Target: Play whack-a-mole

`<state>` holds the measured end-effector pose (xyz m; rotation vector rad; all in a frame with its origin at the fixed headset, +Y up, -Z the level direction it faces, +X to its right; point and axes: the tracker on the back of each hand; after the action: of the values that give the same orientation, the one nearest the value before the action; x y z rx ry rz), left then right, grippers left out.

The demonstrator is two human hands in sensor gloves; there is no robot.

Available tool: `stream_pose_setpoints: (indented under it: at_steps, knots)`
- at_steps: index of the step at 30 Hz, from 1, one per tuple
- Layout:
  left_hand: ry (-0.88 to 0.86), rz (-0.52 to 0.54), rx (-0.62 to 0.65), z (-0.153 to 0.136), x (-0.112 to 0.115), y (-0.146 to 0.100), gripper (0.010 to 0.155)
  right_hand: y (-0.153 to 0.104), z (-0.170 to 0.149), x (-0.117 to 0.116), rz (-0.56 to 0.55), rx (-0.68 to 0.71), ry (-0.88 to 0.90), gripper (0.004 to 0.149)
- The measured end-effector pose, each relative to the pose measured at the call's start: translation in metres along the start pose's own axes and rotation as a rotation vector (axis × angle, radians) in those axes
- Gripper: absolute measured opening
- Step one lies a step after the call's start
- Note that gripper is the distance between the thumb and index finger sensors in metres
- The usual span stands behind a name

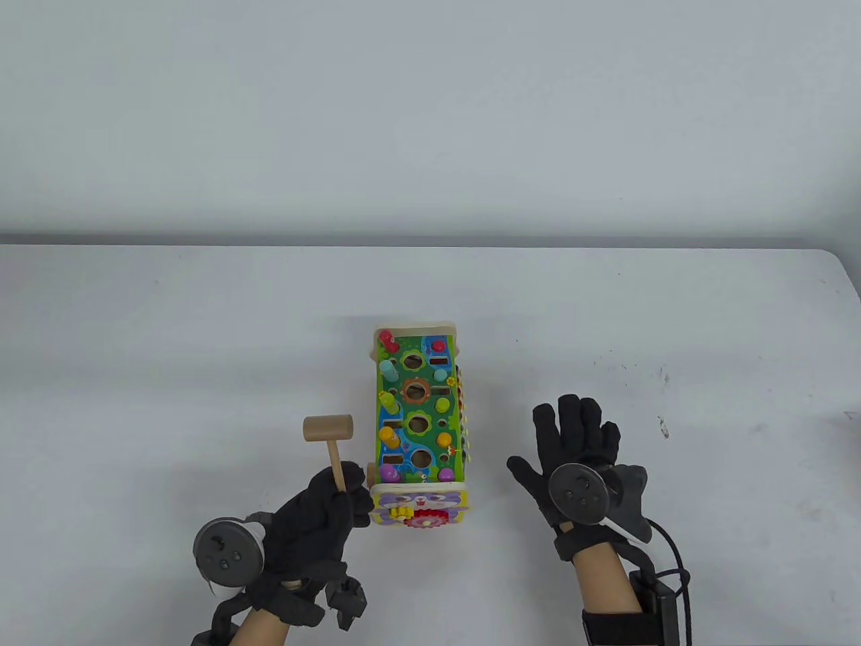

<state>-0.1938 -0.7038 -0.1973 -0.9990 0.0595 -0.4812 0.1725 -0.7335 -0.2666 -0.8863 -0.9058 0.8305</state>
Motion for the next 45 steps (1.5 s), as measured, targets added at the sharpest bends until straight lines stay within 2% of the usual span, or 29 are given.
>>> stream_pose_setpoints:
  at_steps: [10,22,26,36,38,40,41,43,45]
  knots:
    - [0.059,0.013,-0.026,-0.003,-0.004,-0.001,0.057,-0.001,-0.004,-0.003,0.019,-0.027,0.025,0.076]
    - [0.238,0.077,-0.077,-0.011,-0.032,-0.007,0.053,-0.002,-0.004,-0.002,0.003,-0.024,0.043,0.075]
    - [0.327,0.045,-0.081,-0.007,-0.036,-0.007,0.052,-0.002,-0.004,-0.002,0.001,-0.029,0.053,0.075]
    - [0.285,-0.068,-0.075,-0.006,-0.035,-0.006,0.051,-0.003,-0.005,-0.001,-0.015,-0.039,0.083,0.075]
    - [0.297,-0.114,-0.102,-0.007,-0.035,-0.005,0.051,-0.004,-0.005,-0.001,-0.012,-0.041,0.085,0.075]
    - [0.406,-0.235,-0.211,-0.008,-0.035,-0.004,0.051,-0.004,-0.005,-0.002,-0.003,-0.043,0.083,0.075]
    - [0.444,-0.249,-0.231,-0.009,-0.034,-0.003,0.051,-0.004,-0.005,-0.002,-0.001,-0.044,0.083,0.075]
    - [0.496,-0.237,-0.216,-0.010,-0.035,-0.003,0.051,-0.004,-0.005,-0.002,0.001,-0.047,0.087,0.075]
    - [0.424,-0.164,-0.175,-0.010,-0.036,-0.005,0.051,-0.004,-0.005,-0.001,-0.001,-0.048,0.089,0.075]
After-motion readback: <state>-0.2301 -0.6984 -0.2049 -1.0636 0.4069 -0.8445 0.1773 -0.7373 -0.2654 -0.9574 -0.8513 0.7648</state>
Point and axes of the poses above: the tracker on the back of each hand, its own z axis roughly to the thumb side, its own y axis roughly from the wrist to the fingertips, x = y × z, and after that the axes turned 11 degrees about -z, right-handed
